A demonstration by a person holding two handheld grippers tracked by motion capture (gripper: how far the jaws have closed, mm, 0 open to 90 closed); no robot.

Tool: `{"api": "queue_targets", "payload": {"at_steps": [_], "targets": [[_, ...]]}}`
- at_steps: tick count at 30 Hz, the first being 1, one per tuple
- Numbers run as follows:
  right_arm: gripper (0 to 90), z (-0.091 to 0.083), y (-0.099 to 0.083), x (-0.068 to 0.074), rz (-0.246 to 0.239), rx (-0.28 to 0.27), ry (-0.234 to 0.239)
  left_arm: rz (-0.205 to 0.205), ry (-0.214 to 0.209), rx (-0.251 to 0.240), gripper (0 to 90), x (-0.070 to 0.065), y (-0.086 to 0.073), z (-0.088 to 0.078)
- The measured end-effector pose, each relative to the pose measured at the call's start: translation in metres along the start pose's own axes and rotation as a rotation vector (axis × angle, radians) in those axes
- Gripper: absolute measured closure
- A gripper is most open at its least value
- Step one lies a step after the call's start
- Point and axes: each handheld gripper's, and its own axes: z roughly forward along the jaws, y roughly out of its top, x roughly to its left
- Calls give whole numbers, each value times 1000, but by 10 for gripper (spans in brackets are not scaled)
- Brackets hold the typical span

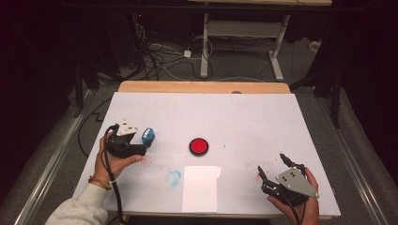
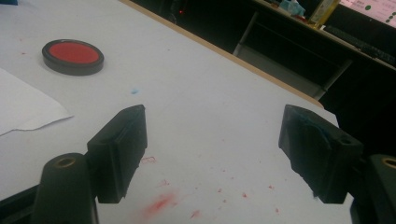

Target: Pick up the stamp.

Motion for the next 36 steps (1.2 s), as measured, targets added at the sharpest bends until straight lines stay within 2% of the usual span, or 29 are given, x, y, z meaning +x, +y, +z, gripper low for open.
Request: {"api": "queue_targets", "payload": {"at_steps": [1, 2, 4, 5, 8, 9, 11, 12, 14, 15, 17, 19, 26, 27, 28, 33, 34, 36], "targets": [[239, 0, 0, 0, -1, 1, -3, -10, 1, 8, 275, 1, 2, 5], [240, 0, -1, 0, -1, 2, -7, -35, -21, 30, 284, 5, 3, 15], [240, 1, -1, -1, -2, 6, -11, -40, -25, 40, 301, 6, 4, 19], [242, 1, -2, -1, -4, 8, -15, -54, -11, 59, 310, 7, 4, 26], [244, 2, -2, -1, -9, 10, -17, -71, -20, 70, 346, 9, 5, 31], [245, 2, -2, -1, -10, 12, -20, -74, 5, 80, 360, 8, 5, 36], [251, 2, -2, 0, -20, 14, -24, -81, -1, 82, 387, 9, 5, 37], [255, 3, -2, 0, -25, 15, -26, -88, 13, 86, 391, 9, 5, 40], [255, 3, -2, 0, -29, 16, -29, -90, 15, 88, 412, 9, 4, 41], [258, 3, -2, 1, -37, 23, -38, -96, 17, 92, 461, 10, 4, 42], [259, 4, -2, 1, -40, 27, -42, -104, 24, 92, 503, 11, 3, 44], [261, 4, -3, 1, -43, 29, -41, -109, 18, 103, 512, 12, 2, 45], [266, 4, -3, 4, -79, 35, -53, -99, 13, 86, 676, 12, 0, 46], [267, 4, -3, 4, -82, 33, -56, -99, 13, 86, 680, 12, 0, 46], [267, 4, -2, 4, -83, 33, -54, -79, 25, 88, 681, 11, 0, 45], [267, 4, -2, 4, -84, 31, -52, -55, 19, 81, 682, 9, 1, 44], [267, 4, -2, 4, -84, 30, -53, -51, 20, 56, 682, 8, 1, 40], [267, 3, -2, 4, -84, 28, -52, -43, 19, 39, 682, 8, 2, 37]]}}
